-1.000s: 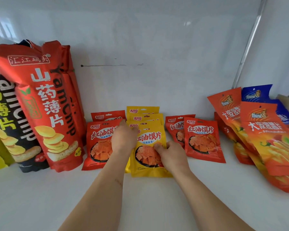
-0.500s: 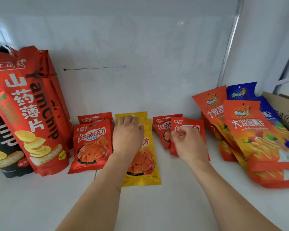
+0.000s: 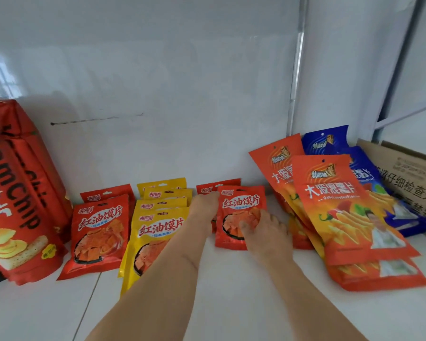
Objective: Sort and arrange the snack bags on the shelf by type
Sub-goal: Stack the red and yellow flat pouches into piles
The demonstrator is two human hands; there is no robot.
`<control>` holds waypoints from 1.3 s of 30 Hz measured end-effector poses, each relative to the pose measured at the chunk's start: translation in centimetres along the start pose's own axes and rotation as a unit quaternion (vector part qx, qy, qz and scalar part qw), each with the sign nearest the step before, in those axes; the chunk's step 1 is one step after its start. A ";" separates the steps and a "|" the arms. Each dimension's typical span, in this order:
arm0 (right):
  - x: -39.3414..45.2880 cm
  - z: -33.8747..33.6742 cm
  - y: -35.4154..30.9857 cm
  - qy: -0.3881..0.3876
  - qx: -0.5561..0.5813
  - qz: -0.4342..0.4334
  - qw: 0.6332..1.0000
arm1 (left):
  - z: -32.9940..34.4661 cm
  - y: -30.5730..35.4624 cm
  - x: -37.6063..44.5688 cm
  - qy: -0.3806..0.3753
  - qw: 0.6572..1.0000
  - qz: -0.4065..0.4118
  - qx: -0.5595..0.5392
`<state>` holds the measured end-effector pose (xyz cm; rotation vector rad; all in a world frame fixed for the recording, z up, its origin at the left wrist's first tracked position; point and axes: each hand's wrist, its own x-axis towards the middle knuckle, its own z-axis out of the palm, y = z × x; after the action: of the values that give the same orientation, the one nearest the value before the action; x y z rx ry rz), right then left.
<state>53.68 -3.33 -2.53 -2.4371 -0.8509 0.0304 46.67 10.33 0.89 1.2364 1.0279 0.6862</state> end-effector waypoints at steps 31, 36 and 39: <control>2.0 -1.3 1.0 -0.054 0.312 0.027 0.948 | 0.1 -0.3 -1.1 -0.011 0.991 0.038 -0.132; 2.1 -1.8 1.4 -0.090 0.405 0.025 0.909 | -0.6 -0.1 -3.0 -0.004 0.991 0.056 -0.120; 2.0 -1.7 1.4 -0.106 0.426 0.041 0.898 | -1.4 0.0 -4.2 0.037 0.993 0.113 -0.028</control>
<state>56.37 -3.93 -1.47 -1.6421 -0.6300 0.5853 43.66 7.26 1.99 1.2976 0.9309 0.9356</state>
